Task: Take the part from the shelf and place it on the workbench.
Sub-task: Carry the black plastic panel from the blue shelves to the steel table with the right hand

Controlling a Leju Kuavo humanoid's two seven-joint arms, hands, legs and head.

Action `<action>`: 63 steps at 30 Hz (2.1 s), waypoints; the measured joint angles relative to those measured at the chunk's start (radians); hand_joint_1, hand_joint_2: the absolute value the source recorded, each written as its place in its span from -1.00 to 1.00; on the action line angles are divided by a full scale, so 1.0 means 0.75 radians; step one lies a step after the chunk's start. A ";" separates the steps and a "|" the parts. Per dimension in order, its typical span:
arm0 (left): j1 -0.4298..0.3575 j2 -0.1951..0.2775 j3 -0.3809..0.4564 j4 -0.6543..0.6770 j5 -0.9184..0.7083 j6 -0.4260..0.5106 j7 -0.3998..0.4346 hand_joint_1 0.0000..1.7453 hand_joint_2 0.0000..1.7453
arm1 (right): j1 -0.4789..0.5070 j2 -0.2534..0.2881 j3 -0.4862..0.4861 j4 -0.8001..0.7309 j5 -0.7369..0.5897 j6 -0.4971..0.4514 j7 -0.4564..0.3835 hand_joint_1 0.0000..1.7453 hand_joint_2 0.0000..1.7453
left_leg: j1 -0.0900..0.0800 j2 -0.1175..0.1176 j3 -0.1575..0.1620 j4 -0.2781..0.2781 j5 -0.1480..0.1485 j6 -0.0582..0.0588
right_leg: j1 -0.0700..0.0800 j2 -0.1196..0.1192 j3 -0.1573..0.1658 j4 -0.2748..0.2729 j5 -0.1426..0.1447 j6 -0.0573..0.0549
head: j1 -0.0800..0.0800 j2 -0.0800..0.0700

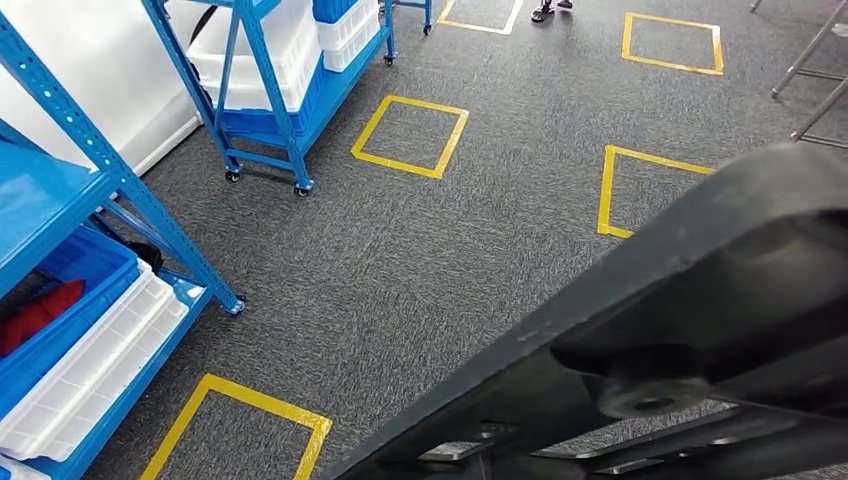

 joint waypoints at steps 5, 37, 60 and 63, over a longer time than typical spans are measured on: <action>0.007 0.000 -0.016 0.000 -0.009 -0.017 0.012 -1.00 1.00 | -0.009 0.016 -0.001 0.026 0.034 0.000 -0.009 1.00 1.00 | 0.007 -0.034 -0.123 0.232 -0.056 -0.012 | 0.003 0.051 -0.001 0.004 -0.001 -0.006 | 0.000 0.000; -0.001 -0.057 0.003 0.000 0.028 -0.024 -0.052 -1.00 1.00 | 0.233 -0.050 -0.296 -0.010 0.141 -0.188 0.077 1.00 1.00 | 0.011 -0.041 -0.086 0.118 0.026 -0.002 | 0.001 0.055 0.010 0.001 -0.011 0.007 | 0.000 0.000; -0.011 -0.091 -0.038 0.000 -0.008 -0.029 -0.016 -1.00 1.00 | 0.293 0.035 -0.608 -0.116 0.006 -0.252 0.233 1.00 1.00 | -0.014 0.025 0.011 -0.092 0.084 0.035 | 0.010 -0.040 0.007 0.012 -0.027 0.036 | 0.000 0.000; -0.020 -0.091 -0.060 0.000 -0.026 -0.034 -0.007 -1.00 1.00 | 0.286 0.064 -0.614 -0.126 -0.004 -0.270 0.268 1.00 1.00 | -0.007 -0.017 -0.062 0.084 -0.022 0.009 | 0.002 -0.002 0.012 -0.003 -0.015 0.006 | -0.001 0.000</action>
